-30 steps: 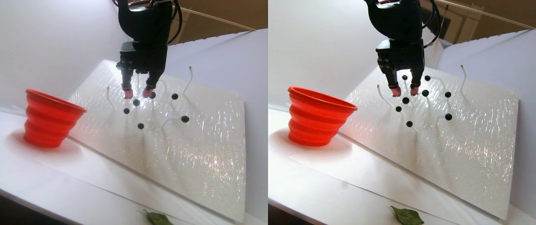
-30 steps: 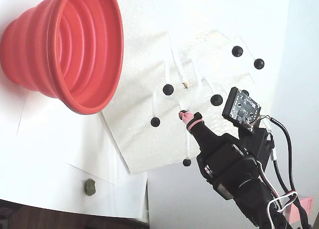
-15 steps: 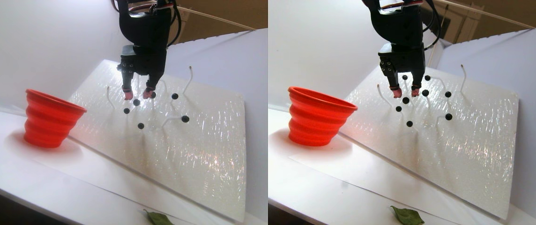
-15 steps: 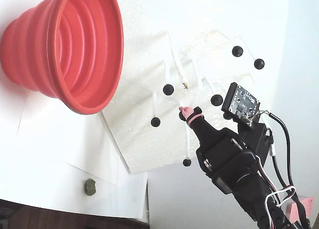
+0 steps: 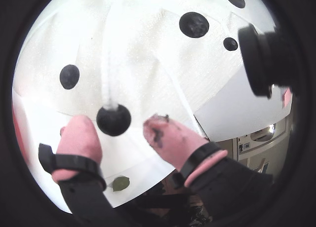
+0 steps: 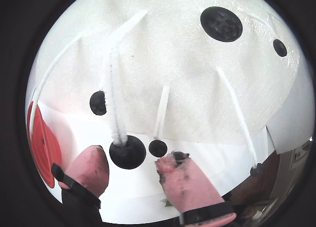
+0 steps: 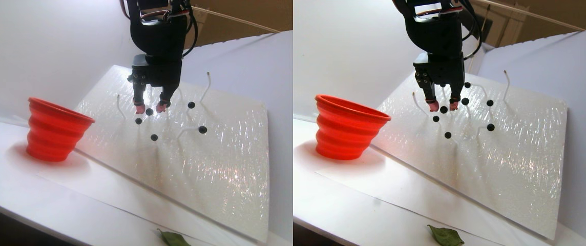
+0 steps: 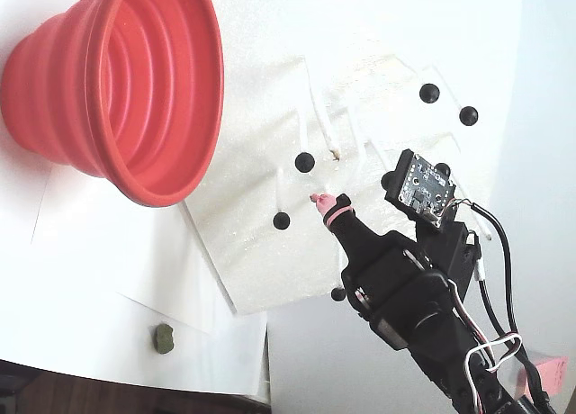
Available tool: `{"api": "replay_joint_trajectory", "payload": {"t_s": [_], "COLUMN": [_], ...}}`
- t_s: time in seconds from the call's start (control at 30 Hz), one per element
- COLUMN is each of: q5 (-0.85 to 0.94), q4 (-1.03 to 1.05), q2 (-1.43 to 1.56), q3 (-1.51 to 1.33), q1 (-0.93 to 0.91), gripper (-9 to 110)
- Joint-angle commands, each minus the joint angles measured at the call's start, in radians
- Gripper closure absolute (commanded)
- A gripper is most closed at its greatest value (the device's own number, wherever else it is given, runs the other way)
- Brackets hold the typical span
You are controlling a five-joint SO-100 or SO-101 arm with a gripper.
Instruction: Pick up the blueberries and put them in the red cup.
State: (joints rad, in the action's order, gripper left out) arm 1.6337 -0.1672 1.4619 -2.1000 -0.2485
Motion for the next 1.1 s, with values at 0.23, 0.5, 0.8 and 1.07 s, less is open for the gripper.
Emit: {"api": "replay_joint_trajectory", "payload": {"t_s": [0.23,0.5,0.8,1.07], "q5": [0.014,0.018,0.023,0.028], "q4": [-0.037,-0.04,-0.041,-0.041], "q2": [0.002,-0.005,-0.021,-0.028], "q3": [0.129,0.127,0.121,0.123], "q1": [-0.003,0.002,0.002,-0.005], "gripper": [82,82,83,83]}}
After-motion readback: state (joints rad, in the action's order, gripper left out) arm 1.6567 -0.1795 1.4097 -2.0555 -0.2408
